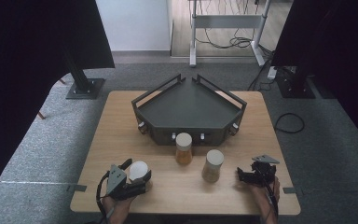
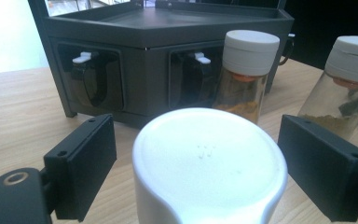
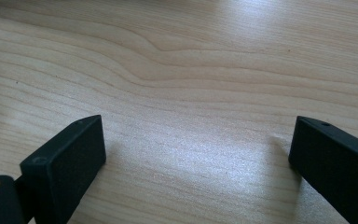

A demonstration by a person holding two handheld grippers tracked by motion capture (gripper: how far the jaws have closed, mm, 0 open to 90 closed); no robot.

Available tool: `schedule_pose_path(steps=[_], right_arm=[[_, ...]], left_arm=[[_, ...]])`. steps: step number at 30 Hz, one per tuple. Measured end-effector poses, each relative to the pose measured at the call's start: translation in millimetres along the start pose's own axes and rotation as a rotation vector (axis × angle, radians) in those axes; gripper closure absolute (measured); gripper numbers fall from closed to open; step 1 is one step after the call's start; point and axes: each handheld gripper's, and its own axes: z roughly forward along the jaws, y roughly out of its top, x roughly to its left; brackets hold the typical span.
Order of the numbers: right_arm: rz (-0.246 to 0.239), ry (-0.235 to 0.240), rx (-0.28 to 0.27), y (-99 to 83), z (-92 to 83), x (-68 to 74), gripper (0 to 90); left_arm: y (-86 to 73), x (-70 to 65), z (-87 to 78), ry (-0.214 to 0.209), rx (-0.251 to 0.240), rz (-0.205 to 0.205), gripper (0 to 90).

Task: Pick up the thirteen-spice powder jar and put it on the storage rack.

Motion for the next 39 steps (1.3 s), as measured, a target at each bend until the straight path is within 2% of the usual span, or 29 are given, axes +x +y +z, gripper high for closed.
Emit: schedule_pose_path(steps=[19,24,26,29,39], right_arm=[[-0.001,0.001,0.000,-0.1,-0.1,-0.1,3.3],[-0.002,0.002,0.000,-0.1,-0.1,-0.2,3.3],[-0.002,0.002,0.000,-0.1,-0.1,-0.2,3.3],[-0.002,0.002,0.000,-0.1,-0.1,-0.2,3.3],[-0.002,0.002,0.000,-0.1,-0.1,-0.2,3.3]], left_arm=[[-2.6,0.3,1.1,0.002,0.033,-0.001,12.7],[-2.4,3.9,0.4,-0.013,0.040,0.000,19.8],[-2.9,8.0,-0.3,-0.039,0.036,-0.004,28.6],[-1.5,4.9,-0.4,-0.028,0.041,0.013,30.2],[-0.5,3.0,0.3,-0.017,0.041,0.009,30.5]])
